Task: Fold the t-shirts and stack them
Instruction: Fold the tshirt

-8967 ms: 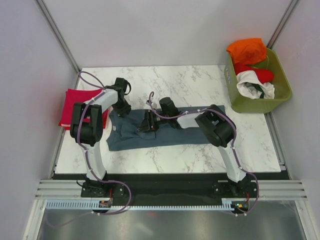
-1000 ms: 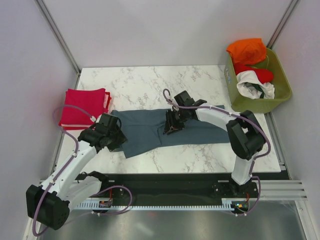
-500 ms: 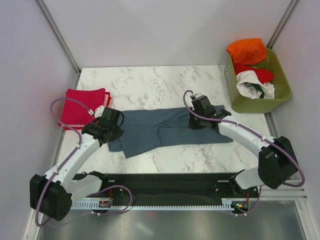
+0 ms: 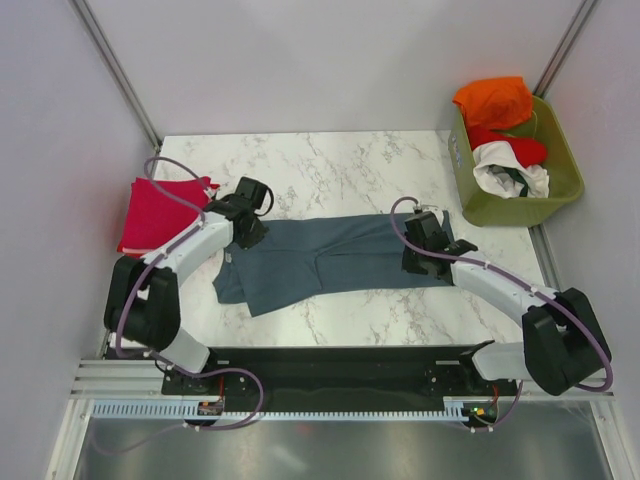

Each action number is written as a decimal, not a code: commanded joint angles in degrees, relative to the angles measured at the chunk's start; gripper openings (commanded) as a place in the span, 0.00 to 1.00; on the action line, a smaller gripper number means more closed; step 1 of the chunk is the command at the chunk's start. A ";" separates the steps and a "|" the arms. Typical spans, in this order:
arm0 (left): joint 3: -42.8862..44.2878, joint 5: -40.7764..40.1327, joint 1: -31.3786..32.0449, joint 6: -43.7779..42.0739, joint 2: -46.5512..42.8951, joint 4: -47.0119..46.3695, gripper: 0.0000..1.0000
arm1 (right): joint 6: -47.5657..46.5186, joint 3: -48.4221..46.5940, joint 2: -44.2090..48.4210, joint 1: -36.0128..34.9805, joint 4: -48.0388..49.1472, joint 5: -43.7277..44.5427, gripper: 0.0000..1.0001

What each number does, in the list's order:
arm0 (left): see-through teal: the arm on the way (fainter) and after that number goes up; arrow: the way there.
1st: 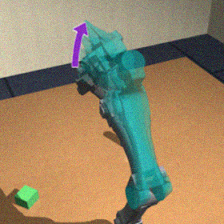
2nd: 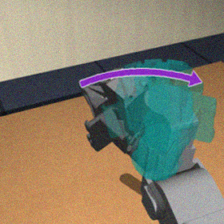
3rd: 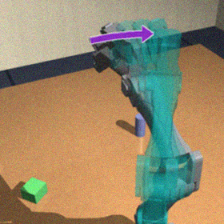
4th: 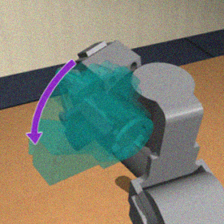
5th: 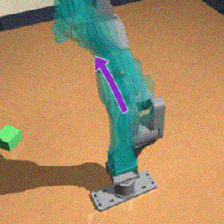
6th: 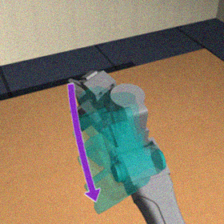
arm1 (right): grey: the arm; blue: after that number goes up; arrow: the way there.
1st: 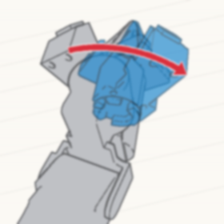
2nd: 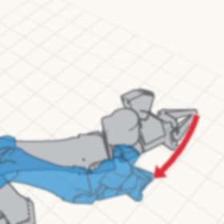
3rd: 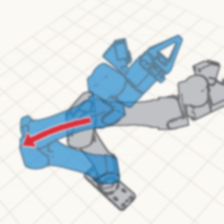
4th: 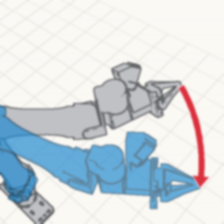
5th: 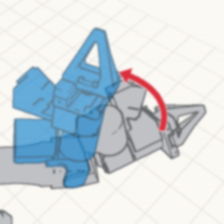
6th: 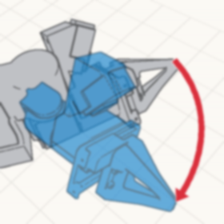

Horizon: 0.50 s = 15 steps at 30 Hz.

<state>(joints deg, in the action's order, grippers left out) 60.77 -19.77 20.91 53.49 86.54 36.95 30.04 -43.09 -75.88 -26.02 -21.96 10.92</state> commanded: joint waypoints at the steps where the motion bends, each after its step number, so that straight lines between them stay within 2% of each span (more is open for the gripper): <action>1: 4.78 -0.45 -0.95 0.47 6.41 -2.58 0.02 | 1.77 2.74 0.38 0.09 5.51 2.88 0.00; 9: 14.63 5.17 -3.24 0.03 19.97 -2.50 0.02 | 2.48 4.24 -4.36 0.18 9.30 4.64 0.00; 15: 21.57 7.99 -3.86 -2.34 28.40 -1.18 0.02 | 5.20 4.42 -7.97 0.18 7.63 1.13 0.00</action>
<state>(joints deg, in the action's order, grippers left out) 78.17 -13.69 17.28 53.23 112.01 35.55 33.04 -39.35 -82.96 -26.00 -14.98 13.13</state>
